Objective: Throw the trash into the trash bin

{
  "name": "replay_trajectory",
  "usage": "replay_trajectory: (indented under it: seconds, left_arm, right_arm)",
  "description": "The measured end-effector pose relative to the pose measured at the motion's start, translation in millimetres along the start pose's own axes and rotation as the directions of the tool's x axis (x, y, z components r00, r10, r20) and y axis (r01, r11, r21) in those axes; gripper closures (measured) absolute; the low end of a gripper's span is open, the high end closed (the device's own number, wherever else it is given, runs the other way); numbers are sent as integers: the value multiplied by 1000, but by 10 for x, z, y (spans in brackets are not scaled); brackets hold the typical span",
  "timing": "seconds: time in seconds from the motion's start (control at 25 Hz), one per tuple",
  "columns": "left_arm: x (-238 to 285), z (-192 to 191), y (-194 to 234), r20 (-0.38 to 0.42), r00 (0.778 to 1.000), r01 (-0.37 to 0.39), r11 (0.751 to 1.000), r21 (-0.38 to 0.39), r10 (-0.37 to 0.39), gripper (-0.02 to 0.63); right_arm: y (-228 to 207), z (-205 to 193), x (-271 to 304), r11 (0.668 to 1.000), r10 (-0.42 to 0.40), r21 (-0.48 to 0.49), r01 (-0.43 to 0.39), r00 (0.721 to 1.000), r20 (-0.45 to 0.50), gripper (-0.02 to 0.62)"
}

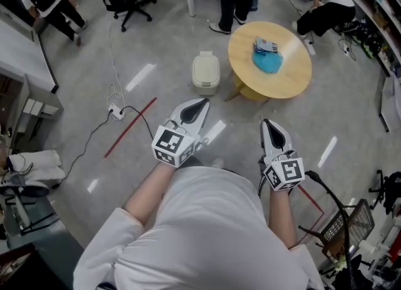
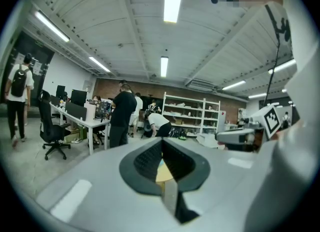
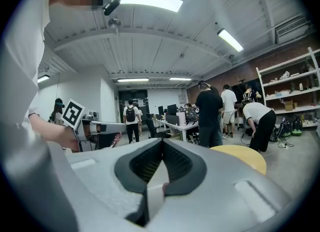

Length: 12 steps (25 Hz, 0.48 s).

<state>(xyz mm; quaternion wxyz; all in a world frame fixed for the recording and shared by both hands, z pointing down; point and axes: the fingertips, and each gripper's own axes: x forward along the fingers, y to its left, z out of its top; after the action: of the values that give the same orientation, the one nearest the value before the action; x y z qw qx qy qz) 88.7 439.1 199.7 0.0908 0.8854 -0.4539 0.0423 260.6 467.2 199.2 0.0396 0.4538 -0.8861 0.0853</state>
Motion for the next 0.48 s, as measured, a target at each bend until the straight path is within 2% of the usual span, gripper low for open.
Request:
replay_trajectory:
  seconds: [0.2, 0.48]
  left_arm:
    - [39, -13, -14, 4, 1000, -18, 1000, -8, 18, 603]
    - [183, 13, 136, -8, 1000, -4, 1000, -5, 4, 603]
  right_arm:
    - [-68, -22, 18, 1000, 25, 4, -25, 1000, -6, 594]
    - [-129, 47, 253, 1000, 27, 6, -27, 1000, 0, 594]
